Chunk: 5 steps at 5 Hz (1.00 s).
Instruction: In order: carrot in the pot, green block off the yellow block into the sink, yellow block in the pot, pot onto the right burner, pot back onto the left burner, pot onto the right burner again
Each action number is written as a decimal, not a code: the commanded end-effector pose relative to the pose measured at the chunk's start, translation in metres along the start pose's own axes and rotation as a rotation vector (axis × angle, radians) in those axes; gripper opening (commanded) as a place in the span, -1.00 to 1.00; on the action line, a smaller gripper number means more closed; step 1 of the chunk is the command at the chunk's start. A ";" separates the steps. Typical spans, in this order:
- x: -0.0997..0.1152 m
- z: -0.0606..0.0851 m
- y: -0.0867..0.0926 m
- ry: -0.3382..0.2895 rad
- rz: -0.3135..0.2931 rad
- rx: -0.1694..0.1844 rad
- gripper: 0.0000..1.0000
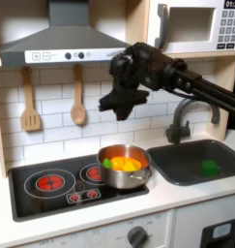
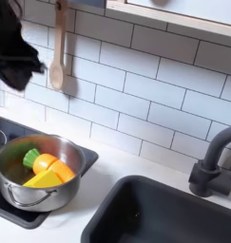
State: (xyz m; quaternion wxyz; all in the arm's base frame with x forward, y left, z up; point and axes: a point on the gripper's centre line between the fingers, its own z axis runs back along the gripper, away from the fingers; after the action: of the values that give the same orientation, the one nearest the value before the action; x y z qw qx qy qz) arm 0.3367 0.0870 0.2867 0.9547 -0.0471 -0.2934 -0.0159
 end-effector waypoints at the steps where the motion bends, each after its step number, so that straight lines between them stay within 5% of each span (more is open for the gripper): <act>1: -0.036 -0.011 -0.014 0.164 -0.055 -0.006 -1.00; 5: -0.101 -0.001 -0.028 0.359 -0.085 -0.021 -1.00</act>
State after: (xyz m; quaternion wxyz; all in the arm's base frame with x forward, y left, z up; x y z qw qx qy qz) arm 0.2516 0.0591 0.2322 0.9896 -0.0411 -0.1204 -0.0675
